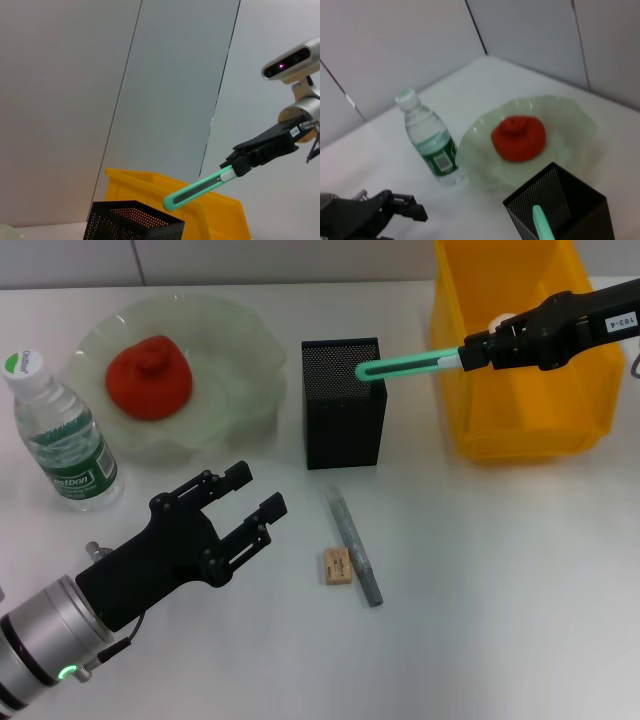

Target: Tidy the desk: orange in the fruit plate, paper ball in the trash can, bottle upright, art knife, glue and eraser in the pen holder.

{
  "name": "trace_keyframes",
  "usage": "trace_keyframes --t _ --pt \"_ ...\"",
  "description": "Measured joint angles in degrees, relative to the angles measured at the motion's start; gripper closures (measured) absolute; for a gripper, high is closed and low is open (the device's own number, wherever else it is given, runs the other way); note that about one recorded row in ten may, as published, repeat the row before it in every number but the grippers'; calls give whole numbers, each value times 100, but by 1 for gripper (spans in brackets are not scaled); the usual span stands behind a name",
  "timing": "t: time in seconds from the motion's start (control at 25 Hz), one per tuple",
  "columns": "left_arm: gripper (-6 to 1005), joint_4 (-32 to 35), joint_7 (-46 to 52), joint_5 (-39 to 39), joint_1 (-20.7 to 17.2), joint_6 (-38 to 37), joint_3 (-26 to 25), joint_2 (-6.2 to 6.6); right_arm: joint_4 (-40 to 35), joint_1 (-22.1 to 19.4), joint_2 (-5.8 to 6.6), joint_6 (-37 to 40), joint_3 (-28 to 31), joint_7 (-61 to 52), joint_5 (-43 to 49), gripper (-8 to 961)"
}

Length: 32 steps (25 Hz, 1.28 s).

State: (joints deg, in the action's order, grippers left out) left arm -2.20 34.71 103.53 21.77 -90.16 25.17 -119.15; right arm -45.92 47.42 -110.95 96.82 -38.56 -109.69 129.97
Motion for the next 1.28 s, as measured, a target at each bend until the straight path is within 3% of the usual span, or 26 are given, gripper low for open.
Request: trace_keyframes --t 0.28,0.68,1.08,1.28 --pt "421 -10 0 0 9 11 -3 -3 -21 460 -28 -433 -756 -598 267 797" --pt "419 -55 0 -1 43 25 -20 -3 -33 766 -127 -968 -1436 -1105 543 797" --pt "418 -87 0 -50 132 75 -49 -3 -100 912 -278 -1200 -1713 -1296 645 797" --pt "417 -87 0 -52 150 88 -83 -3 -110 983 -292 -1196 -1715 -1321 646 798"
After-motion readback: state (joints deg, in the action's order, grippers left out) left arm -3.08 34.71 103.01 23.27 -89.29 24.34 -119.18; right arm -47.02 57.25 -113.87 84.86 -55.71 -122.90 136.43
